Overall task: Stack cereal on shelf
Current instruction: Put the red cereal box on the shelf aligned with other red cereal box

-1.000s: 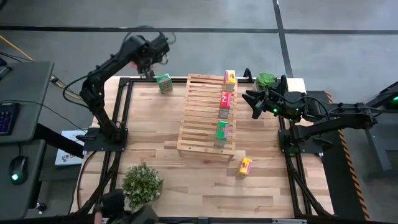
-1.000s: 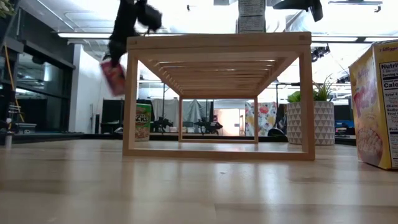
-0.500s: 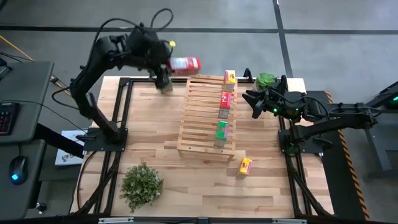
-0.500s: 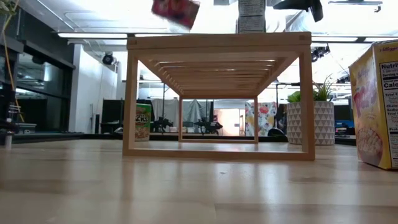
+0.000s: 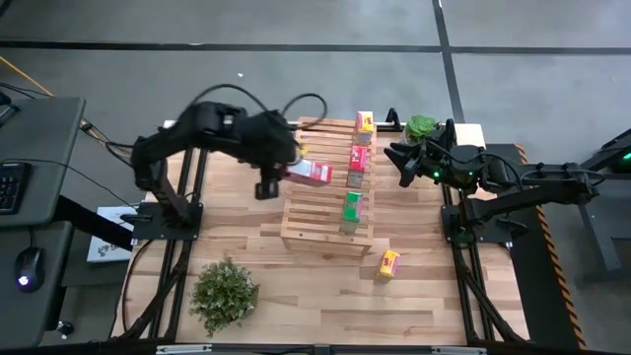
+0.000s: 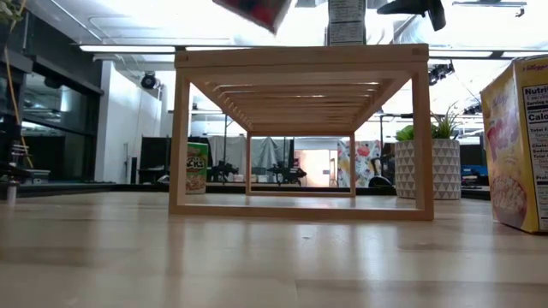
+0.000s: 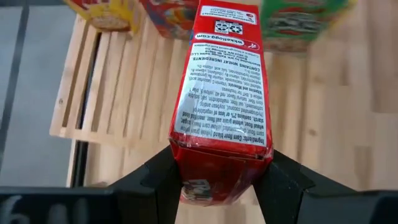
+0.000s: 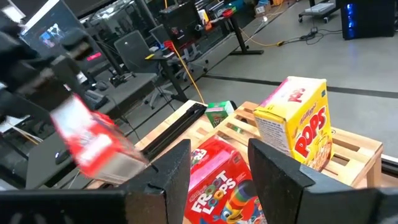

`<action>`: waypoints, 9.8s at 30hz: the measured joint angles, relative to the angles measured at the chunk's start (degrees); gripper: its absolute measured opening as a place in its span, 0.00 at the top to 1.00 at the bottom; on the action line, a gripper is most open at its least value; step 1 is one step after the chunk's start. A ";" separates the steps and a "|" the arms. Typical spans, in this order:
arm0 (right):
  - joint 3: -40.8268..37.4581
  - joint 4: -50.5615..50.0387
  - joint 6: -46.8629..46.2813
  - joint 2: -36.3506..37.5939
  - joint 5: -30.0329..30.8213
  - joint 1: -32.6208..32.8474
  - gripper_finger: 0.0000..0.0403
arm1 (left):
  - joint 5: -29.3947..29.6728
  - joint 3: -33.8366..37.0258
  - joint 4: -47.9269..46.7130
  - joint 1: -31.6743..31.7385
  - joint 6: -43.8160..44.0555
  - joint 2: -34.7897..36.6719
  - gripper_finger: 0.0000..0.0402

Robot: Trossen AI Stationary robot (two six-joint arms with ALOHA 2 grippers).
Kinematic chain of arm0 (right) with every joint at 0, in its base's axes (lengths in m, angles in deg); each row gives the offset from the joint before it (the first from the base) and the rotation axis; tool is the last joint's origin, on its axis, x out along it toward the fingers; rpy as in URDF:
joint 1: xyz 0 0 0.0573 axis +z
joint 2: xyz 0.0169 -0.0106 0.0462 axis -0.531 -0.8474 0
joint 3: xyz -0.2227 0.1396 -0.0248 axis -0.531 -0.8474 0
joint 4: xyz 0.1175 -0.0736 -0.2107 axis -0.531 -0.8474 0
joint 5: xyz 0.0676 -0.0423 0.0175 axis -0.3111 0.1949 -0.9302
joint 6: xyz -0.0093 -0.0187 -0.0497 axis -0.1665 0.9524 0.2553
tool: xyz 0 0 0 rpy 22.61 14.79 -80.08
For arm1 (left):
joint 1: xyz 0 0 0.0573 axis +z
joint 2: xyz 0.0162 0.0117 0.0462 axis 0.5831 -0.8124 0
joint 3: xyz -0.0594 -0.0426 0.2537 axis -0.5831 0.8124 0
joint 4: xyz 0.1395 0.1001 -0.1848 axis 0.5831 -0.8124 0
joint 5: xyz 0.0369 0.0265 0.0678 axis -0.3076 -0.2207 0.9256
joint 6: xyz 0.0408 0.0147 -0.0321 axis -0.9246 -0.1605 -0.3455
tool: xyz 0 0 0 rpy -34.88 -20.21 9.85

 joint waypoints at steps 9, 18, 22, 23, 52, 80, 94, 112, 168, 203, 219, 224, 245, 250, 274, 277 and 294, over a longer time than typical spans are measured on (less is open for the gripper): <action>0.00 -0.16 -0.43 0.00 0.00 0.00 0.62 | 0.68 0.02 0.39 1.44 -1.08 -5.29 0.60; 0.00 -1.51 -2.36 -0.32 0.00 0.00 0.62 | 2.78 0.02 0.07 1.47 -1.70 -5.78 0.60; 0.00 -1.57 -3.00 -0.69 -0.02 0.00 0.62 | 2.68 0.02 0.06 1.92 -2.00 -5.78 0.60; 0.00 -1.49 -3.33 -0.76 0.00 0.00 0.62 | 2.44 0.02 0.06 1.98 -2.02 -5.78 0.60; -0.02 -1.31 -4.75 -2.56 -0.47 0.02 0.62 | -4.08 27.96 14.57 4.47 13.66 23.44 0.60; -0.02 -1.48 -4.88 -2.56 1.09 0.02 0.62 | -0.43 19.26 0.10 3.12 -0.54 4.17 0.59; -0.02 -1.53 -4.84 -2.56 1.09 0.02 0.62 | 1.11 19.23 1.19 2.44 -1.69 4.03 0.44; -0.02 -1.51 -6.08 -2.56 1.05 0.02 0.62 | 0.35 19.88 3.42 3.00 4.03 9.20 0.39; 0.00 -1.92 -7.74 -5.18 0.35 0.00 0.62 | -1.01 88.24 26.90 11.69 -17.11 29.48 0.39; 0.00 -1.92 -7.72 -5.18 -0.31 0.00 0.62 | -1.08 87.56 26.03 12.45 -17.64 15.44 0.62; 0.00 3.95 -5.07 -5.16 -1.42 0.01 0.62 | -2.54 63.47 12.83 21.51 -7.28 28.44 0.58; 0.00 12.00 0.10 -5.16 -1.77 0.02 0.62 | -5.76 60.23 27.56 24.30 3.84 40.59 0.60; 0.00 16.13 7.80 -5.14 -1.75 0.01 0.62 | 10.16 68.04 79.85 -2.20 14.80 27.64 0.60; 0.00 15.36 7.36 -5.14 -1.74 0.01 0.62 | 18.65 76.18 95.50 -2.35 21.34 26.37 0.61; 0.00 14.56 7.12 -5.14 -1.62 0.00 0.62 | 25.71 71.01 104.98 -3.94 20.47 7.75 0.60; 0.00 14.54 7.02 -5.14 -1.62 0.00 0.62 | 24.78 71.03 104.82 -3.92 20.46 6.60 0.59; 0.00 13.92 5.81 -5.14 -1.51 0.02 0.62 | 23.34 71.06 106.73 -3.90 17.79 5.80 0.41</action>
